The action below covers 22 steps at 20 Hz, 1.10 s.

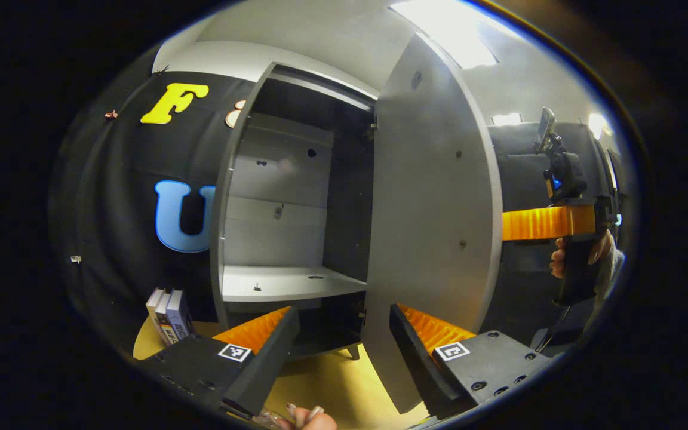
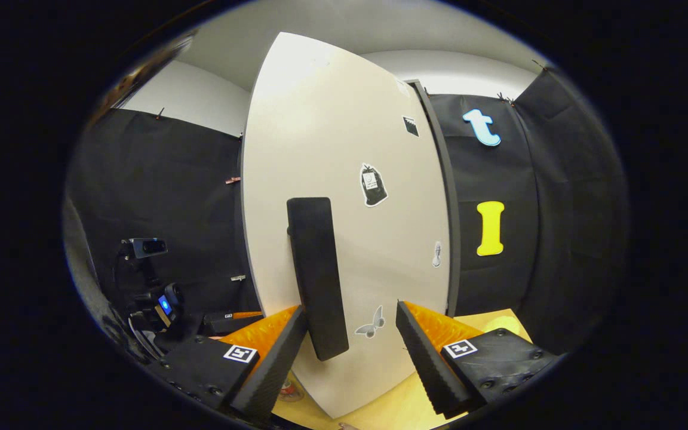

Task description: Open the cabinet door with the right hand, grasp the bottle in the cabinet with the left hand and place it on the coaster, then close the cabinet door with the right hand.

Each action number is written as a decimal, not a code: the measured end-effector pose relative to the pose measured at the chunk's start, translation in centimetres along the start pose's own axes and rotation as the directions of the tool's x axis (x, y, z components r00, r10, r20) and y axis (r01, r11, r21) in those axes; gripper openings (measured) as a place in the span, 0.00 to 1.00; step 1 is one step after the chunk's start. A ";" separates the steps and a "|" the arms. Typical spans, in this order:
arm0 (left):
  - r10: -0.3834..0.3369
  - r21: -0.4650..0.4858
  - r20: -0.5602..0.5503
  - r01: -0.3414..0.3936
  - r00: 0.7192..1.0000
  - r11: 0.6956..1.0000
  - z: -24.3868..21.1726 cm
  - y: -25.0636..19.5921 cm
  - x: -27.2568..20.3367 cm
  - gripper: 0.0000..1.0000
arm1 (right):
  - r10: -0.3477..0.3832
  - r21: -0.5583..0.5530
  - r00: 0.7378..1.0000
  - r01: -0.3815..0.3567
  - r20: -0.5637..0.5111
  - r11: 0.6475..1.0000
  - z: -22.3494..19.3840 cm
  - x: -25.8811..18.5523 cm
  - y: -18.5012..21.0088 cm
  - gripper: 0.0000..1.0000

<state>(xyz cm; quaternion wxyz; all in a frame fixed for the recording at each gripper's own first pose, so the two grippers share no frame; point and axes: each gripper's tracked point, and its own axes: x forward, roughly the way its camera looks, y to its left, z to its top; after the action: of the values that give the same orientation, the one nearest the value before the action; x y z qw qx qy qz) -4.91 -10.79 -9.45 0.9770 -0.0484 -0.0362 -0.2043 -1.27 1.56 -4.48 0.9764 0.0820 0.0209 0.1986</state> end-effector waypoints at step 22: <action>0.122 0.001 -0.006 -0.122 0.992 0.992 2.8 2.3 -0.2 0.95 | -0.229 -0.140 0.964 0.247 0.137 0.959 -0.9 4.0 -5.8 0.98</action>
<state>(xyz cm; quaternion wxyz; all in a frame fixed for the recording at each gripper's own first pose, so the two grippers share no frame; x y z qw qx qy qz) -4.29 -8.30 -6.88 0.9879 -0.0498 -0.0301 -0.1441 4.53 -1.99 -6.41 0.9961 0.0142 -0.0434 0.0753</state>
